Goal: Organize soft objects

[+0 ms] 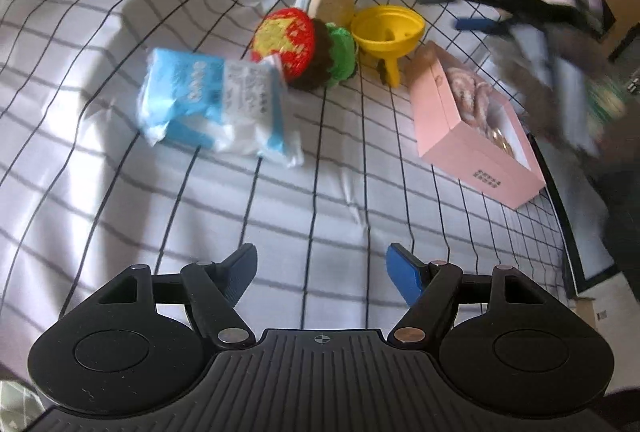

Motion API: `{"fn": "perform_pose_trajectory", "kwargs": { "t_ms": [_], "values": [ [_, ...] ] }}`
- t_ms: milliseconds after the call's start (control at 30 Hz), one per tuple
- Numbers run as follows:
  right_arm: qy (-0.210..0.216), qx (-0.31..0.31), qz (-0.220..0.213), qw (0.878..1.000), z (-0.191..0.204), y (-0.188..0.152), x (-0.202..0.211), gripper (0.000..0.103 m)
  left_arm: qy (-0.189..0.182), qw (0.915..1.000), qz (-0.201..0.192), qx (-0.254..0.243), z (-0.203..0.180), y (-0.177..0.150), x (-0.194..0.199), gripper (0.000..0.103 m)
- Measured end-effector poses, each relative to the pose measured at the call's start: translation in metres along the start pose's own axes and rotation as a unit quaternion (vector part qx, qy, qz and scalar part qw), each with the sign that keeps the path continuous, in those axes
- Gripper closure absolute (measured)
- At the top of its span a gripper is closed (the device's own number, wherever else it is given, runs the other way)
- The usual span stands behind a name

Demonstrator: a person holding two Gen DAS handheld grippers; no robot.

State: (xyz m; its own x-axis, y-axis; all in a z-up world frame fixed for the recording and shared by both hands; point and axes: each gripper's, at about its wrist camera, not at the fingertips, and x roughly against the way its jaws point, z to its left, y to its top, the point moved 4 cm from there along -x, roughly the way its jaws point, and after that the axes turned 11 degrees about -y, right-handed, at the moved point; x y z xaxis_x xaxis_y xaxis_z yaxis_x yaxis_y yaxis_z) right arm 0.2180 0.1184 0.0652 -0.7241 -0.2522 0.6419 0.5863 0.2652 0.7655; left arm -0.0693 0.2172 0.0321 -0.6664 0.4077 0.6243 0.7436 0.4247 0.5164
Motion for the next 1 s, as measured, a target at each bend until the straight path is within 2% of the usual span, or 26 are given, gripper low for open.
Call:
{"fn": "perform_pose_trajectory", "kwargs": {
  "t_ms": [33, 100, 167, 200, 300, 333, 367, 467, 567, 633, 700, 800, 900, 1000],
  "values": [
    [-0.014, 0.004, 0.006, 1.0, 0.005, 0.001, -0.013, 0.043, -0.003, 1.0, 0.001, 0.001, 0.003, -0.003, 0.002, 0.027],
    [-0.049, 0.026, 0.024, 0.998, 0.017, 0.0, -0.037, 0.066, -0.006, 1.0, 0.005, 0.0, 0.009, -0.009, 0.007, 0.027],
    [-0.059, 0.053, 0.044, 0.996, 0.027, -0.007, -0.045, 0.083, -0.007, 1.0, 0.003, -0.003, 0.015, -0.011, 0.013, 0.027],
    [-0.063, 0.065, 0.039, 0.995, 0.031, -0.01, -0.04, 0.086, -0.008, 1.0, 0.0, -0.005, 0.017, -0.011, 0.016, 0.027],
    [-0.054, 0.083, 0.007, 0.995, 0.033, -0.02, -0.004, 0.086, -0.023, 0.9994, -0.023, -0.012, 0.022, 0.001, 0.027, 0.027],
    [-0.043, 0.084, -0.001, 0.996, 0.032, -0.025, 0.012, 0.087, -0.03, 0.9988, -0.034, -0.019, 0.022, 0.01, 0.03, 0.027],
    [-0.032, 0.082, -0.007, 0.996, 0.029, -0.029, 0.03, 0.094, -0.033, 0.9981, -0.043, -0.027, 0.022, 0.019, 0.033, 0.027],
    [0.021, 0.072, -0.019, 0.997, 0.02, -0.045, 0.085, 0.096, -0.03, 0.9951, -0.064, -0.068, 0.019, 0.057, 0.036, 0.027],
    [0.023, 0.072, -0.042, 0.996, 0.01, -0.066, 0.132, 0.096, -0.022, 0.9919, -0.081, -0.095, 0.02, 0.097, 0.03, 0.027],
    [0.024, 0.063, -0.038, 0.997, 0.003, -0.08, 0.152, 0.096, -0.027, 0.9923, -0.085, -0.086, 0.025, 0.123, 0.019, 0.027],
    [0.012, 0.056, -0.028, 0.998, -0.009, -0.1, 0.165, 0.096, -0.032, 0.9938, -0.084, -0.064, 0.031, 0.149, 0.003, 0.027],
    [-0.045, 0.085, -0.03, 0.995, -0.026, -0.137, 0.176, 0.096, -0.032, 0.9959, -0.073, -0.044, 0.04, 0.18, -0.026, 0.027],
    [-0.091, 0.108, -0.019, 0.99, -0.045, -0.168, 0.183, 0.096, -0.028, 0.9973, -0.046, -0.05, 0.044, 0.202, -0.06, 0.027],
    [-0.14, 0.122, -0.018, 0.982, -0.063, -0.191, 0.185, 0.096, -0.033, 0.9969, -0.015, -0.07, 0.042, 0.209, -0.088, 0.027]
  ]
}}
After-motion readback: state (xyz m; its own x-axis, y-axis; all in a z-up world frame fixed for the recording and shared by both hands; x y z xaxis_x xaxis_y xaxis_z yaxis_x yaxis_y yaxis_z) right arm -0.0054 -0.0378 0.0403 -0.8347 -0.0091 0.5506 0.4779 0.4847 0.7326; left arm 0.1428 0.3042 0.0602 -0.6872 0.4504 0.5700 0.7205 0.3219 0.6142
